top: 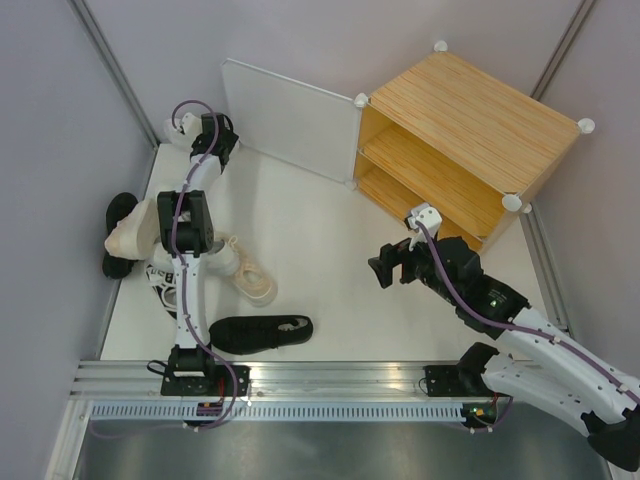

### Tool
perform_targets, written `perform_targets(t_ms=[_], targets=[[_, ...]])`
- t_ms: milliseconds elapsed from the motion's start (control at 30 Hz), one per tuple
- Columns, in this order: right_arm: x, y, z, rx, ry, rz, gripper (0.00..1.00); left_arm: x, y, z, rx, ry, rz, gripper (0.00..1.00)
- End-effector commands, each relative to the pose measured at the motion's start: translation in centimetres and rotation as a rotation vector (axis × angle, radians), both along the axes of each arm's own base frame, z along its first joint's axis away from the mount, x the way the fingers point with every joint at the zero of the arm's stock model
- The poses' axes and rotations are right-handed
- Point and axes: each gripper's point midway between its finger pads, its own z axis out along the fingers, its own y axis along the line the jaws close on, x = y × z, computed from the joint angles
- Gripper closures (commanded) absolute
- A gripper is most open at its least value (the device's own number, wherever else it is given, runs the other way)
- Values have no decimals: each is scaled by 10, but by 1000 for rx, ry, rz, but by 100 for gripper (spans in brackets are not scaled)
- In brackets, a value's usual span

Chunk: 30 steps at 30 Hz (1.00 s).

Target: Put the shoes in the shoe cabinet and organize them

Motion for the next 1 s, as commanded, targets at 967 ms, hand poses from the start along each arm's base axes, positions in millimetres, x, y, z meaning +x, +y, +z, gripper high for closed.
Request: perform_targets(t_ms=[967], targets=[[-7, -1, 17, 61, -39, 11, 2, -123, 117, -5, 91, 249, 254, 98]])
